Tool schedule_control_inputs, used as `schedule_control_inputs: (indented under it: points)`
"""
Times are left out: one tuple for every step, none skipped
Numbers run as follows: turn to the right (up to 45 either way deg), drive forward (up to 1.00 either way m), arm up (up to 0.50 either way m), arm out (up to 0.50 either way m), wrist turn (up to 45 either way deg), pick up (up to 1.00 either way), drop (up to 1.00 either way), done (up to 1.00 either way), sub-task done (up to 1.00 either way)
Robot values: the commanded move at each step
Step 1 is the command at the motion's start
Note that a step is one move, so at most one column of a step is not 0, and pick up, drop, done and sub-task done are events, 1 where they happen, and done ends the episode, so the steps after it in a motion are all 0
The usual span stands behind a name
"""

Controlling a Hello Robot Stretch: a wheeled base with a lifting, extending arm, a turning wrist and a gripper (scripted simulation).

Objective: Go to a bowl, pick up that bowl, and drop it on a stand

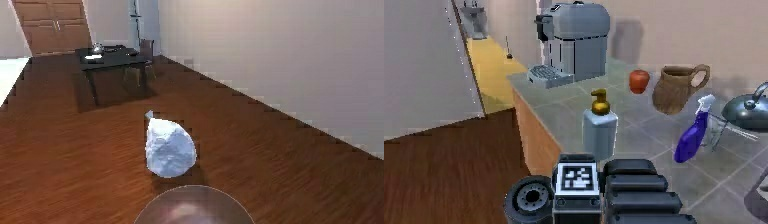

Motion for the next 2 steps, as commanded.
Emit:
schedule_control_inputs:
  points:
    - [-30.0,0.0,0.0,0.0,0.0,0.0,0.0,0.0,0.0]
    - [0.0,0.05,0.0,0.0,0.0,0.0,0.0,0.0,0.0]
